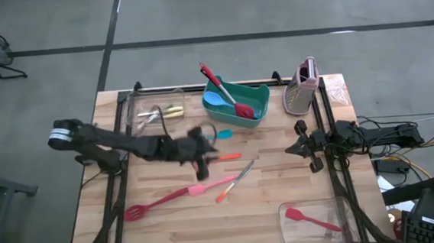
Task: Pick & Place Kitchen Items
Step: Put the pink spatula into the bottom transparent bin
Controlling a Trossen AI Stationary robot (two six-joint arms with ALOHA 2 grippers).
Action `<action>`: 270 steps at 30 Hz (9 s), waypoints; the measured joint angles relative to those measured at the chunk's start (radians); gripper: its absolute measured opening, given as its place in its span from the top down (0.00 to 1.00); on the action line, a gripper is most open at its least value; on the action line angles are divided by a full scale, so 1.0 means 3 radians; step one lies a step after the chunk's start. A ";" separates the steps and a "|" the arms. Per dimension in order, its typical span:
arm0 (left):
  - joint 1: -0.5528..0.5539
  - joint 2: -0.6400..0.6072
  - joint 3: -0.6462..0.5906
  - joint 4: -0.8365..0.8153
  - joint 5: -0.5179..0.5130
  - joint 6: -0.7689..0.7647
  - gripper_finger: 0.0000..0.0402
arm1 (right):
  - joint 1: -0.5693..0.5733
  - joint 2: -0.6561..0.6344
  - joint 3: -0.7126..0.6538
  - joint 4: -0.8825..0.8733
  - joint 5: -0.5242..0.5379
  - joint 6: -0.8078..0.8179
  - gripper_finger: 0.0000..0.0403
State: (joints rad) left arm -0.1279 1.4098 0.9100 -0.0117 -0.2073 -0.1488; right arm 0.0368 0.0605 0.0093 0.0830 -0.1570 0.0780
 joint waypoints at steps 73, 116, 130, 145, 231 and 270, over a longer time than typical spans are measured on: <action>-0.0400 0.1642 0.0385 0.0179 0.0573 -0.0733 0.85 | -0.0001 0.0000 0.0001 -0.0001 0.0000 0.0000 0.98; -0.0406 0.1888 0.0578 0.0186 0.0556 -0.0545 1.00 | 0.0000 0.0000 0.0001 0.0000 0.0000 0.0000 0.98; -0.0410 0.1765 0.0555 0.0189 0.0293 -0.0643 0.81 | 0.0000 0.0000 0.0000 0.0000 0.0000 0.0000 0.98; -0.0539 0.1645 0.0543 -0.0302 -0.0806 -0.0740 0.71 | -0.0001 -0.0001 0.0000 0.0000 0.0000 0.0000 0.98; -0.0902 0.1200 0.0062 -0.1742 0.0251 -0.2277 0.47 | -0.0001 0.0005 0.0001 0.0000 0.0000 0.0000 0.98; 0.0321 -0.0644 0.0056 -0.3769 -0.1672 -0.1767 0.93 | -0.0001 0.0004 0.0000 0.0000 0.0000 0.0000 0.98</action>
State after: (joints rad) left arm -0.0315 1.2166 0.9268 -1.1423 -0.7090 -0.6790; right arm 0.0364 0.0616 0.0093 0.0830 -0.1570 0.0780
